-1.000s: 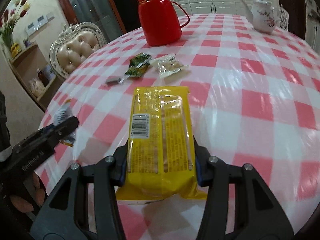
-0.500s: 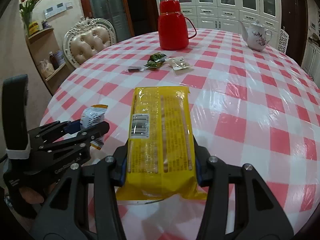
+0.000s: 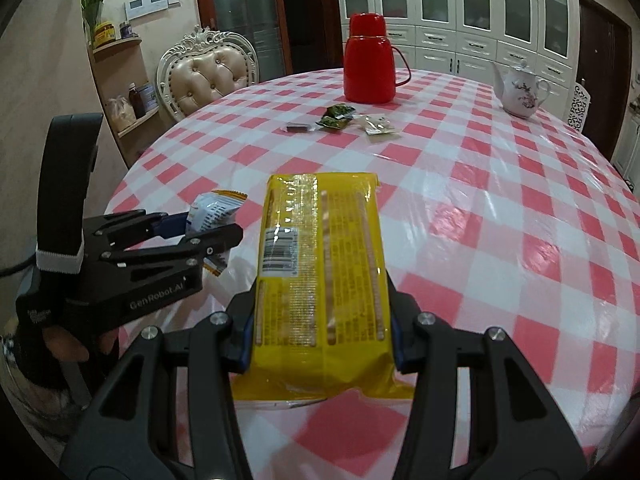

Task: Organize snacks
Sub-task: 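Carry both held snacks off the table over the purple-rimmed box, then open both tools to drop the yellow bar and white-orange bag into the box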

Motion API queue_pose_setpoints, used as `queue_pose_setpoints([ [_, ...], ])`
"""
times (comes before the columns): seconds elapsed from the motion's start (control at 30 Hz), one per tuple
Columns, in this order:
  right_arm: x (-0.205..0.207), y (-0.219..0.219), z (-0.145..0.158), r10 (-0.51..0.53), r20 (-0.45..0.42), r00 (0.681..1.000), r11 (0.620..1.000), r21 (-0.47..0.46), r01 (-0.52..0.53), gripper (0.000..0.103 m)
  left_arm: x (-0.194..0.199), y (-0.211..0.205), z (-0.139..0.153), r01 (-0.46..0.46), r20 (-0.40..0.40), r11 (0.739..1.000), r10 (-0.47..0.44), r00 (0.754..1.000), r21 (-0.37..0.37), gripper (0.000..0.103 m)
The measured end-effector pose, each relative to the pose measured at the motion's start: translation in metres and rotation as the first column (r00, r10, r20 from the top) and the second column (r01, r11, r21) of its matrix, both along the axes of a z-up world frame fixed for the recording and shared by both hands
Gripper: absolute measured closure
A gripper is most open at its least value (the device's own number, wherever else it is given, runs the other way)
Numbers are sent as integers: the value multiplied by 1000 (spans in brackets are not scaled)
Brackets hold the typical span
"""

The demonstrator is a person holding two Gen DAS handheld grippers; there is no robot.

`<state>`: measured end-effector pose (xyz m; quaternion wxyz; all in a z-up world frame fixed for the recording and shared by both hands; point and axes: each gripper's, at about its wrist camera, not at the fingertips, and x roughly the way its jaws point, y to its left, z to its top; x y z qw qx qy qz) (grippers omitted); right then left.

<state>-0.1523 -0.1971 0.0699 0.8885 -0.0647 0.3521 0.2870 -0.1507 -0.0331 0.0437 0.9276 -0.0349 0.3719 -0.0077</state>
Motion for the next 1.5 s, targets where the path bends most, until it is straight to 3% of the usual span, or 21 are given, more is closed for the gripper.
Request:
queue_pose_setpoints([
  [0.23, -20, -32, -4, 9, 1, 1000, 1000, -29, -9, 50, -11, -43, 2, 103, -1, 994, -103, 995, 34, 65],
  [0.47, -48, -84, -1, -11, 11, 1000, 999, -48, 11, 50, -18, -95, 1, 223, -23, 972, -222, 975, 69, 65],
  [0.6, -63, -115, 0, -36, 32, 999, 996, -83, 39, 50, -25, -128, 2, 305, -35, 948, -303, 952, 91, 65],
  [0.73, -77, -154, 0, -92, 49, 995, 987, -127, 97, 50, -34, -170, 4, 404, -44, 907, -402, 915, 114, 65],
  [0.93, -92, -208, -2, -153, 52, 987, 967, -198, 160, 50, -43, -230, 0, 538, -82, 832, -531, 843, 134, 65],
  [1.13, -104, -258, -6, -203, 87, 975, 925, -310, 220, 50, -58, -285, -5, 659, -117, 737, -648, 752, 150, 65],
  [1.23, -113, -273, -14, -183, 83, 980, 900, -388, 201, 50, -63, -305, -9, 705, -138, 695, -691, 709, 140, 65],
  [1.33, -123, -286, -29, -156, 30, 987, 846, -511, 149, 50, -74, -325, -14, 770, -158, 631, -754, 637, 92, 65],
  [1.5, -129, -322, -49, -250, -72, 965, 773, -616, 154, 50, -95, -360, -23, 856, -156, 512, -842, 516, 68, 64],
])
